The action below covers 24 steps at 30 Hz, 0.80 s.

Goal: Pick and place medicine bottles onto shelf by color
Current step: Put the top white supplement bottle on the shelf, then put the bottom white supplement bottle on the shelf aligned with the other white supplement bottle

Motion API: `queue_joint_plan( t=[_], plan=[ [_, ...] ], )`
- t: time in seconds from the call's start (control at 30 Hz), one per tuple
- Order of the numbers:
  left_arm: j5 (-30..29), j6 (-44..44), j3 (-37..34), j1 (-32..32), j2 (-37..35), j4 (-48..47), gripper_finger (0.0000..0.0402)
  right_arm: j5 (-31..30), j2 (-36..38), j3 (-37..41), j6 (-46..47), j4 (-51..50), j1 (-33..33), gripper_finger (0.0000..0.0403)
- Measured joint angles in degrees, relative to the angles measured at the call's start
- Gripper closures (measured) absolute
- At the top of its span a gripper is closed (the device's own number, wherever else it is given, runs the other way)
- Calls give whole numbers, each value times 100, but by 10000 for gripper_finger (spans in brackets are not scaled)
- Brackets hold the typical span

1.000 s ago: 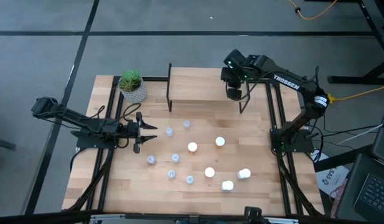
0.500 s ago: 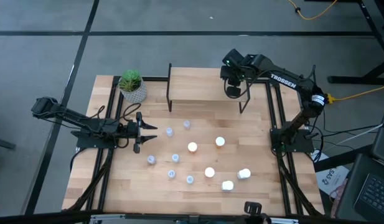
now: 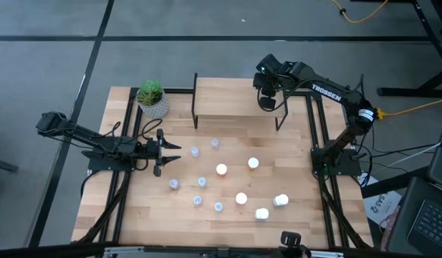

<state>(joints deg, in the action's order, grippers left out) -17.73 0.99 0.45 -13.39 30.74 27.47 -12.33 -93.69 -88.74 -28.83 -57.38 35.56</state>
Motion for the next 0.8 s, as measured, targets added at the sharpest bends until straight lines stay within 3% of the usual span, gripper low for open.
queue_joint_plan(
  t=[0.1,0.2,0.33,0.43,0.5,0.63,0.8],
  plan=[
    [1,0,1,-2,-1,-1,237,145,0,-302,133,-677,-132,328],
    [-1,0,1,0,-2,2,237,430,4,-803,859,-1822,-371,328],
    [1,3,0,0,-2,2,237,1825,123,-1199,1879,-3288,-657,328],
    [-1,-4,1,-1,-2,2,237,2765,592,-974,2397,-3180,-957,328],
    [-3,-8,1,-2,1,-6,237,3038,992,-745,2777,-3244,-1259,328],
    [-12,-6,2,0,1,-33,237,2673,1959,61,4078,-3226,-2134,328],
    [-16,32,1,-1,-2,-33,237,2194,3169,1304,6458,-2776,-3641,328]
  ],
)
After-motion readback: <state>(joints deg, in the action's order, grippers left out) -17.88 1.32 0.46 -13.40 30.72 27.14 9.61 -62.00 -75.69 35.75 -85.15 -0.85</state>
